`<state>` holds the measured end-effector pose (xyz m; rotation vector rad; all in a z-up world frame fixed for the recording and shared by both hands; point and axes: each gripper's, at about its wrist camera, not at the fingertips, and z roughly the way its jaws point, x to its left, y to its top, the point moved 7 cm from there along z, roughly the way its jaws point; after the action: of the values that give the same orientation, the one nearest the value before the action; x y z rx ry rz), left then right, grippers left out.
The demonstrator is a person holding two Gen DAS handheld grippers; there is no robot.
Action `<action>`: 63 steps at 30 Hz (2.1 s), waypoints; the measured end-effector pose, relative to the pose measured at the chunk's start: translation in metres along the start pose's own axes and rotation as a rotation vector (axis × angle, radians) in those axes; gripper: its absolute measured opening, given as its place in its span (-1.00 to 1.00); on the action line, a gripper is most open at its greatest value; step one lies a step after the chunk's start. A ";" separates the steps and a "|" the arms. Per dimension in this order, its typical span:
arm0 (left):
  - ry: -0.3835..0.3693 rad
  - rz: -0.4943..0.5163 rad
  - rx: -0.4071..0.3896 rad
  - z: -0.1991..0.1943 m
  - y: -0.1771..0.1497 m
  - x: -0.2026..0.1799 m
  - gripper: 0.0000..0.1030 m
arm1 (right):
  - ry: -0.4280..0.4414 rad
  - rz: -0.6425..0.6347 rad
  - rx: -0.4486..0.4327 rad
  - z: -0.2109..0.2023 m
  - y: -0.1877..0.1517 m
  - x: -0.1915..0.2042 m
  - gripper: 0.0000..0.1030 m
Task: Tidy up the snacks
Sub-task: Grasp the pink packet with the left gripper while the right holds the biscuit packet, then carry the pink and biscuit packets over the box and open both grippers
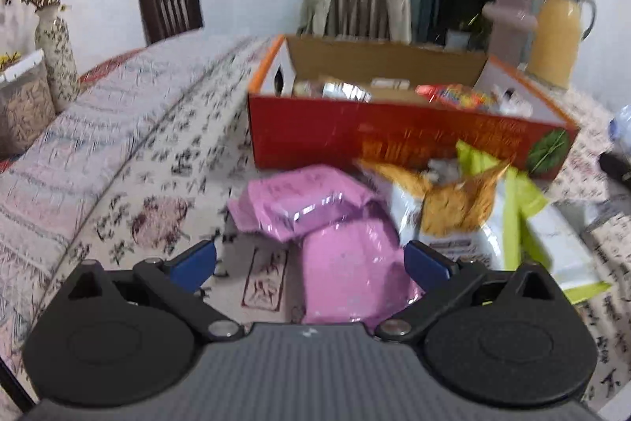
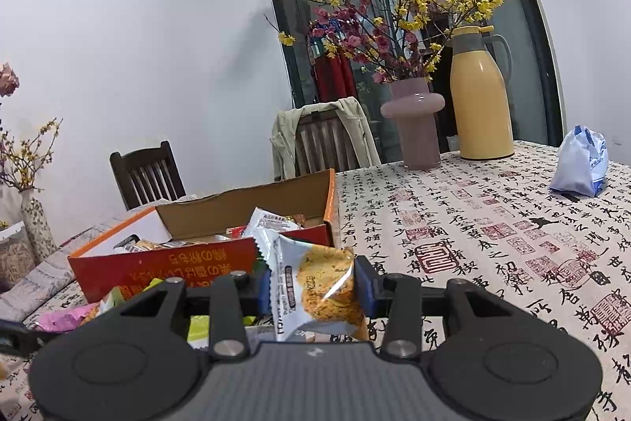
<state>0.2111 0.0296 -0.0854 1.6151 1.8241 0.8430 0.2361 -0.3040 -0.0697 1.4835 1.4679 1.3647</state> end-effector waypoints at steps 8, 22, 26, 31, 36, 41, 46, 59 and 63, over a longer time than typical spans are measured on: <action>0.007 -0.020 0.066 0.013 -0.001 -0.009 1.00 | 0.025 0.010 -0.009 -0.002 0.000 0.000 -0.21; 0.026 -0.015 0.122 0.024 0.000 -0.011 0.98 | 0.040 0.003 -0.005 -0.004 -0.002 0.003 -0.21; -0.006 -0.014 0.075 0.014 0.000 -0.013 0.28 | 0.038 -0.004 -0.001 -0.004 -0.002 0.004 -0.21; -0.026 -0.010 0.036 0.003 -0.006 -0.011 0.22 | 0.035 -0.008 0.002 -0.003 -0.002 0.004 -0.21; -0.047 0.001 -0.038 -0.019 -0.013 -0.004 0.22 | 0.030 -0.016 0.004 -0.002 -0.002 0.005 -0.21; -0.076 0.007 -0.134 -0.050 -0.014 0.004 0.21 | 0.024 -0.025 -0.005 -0.005 -0.002 0.005 -0.21; -0.095 0.020 -0.222 -0.074 -0.005 0.004 0.21 | 0.024 -0.030 -0.009 -0.009 0.000 0.007 -0.21; -0.130 0.027 -0.348 -0.078 0.058 -0.013 0.22 | 0.062 -0.090 -0.056 -0.010 0.035 0.040 -0.21; -0.133 0.026 -0.377 -0.073 0.082 -0.021 0.22 | 0.072 -0.105 -0.068 0.004 0.054 0.053 -0.21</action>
<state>0.2112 0.0082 0.0242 1.4177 1.4528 0.9969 0.2474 -0.2618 -0.0083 1.3090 1.5072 1.4025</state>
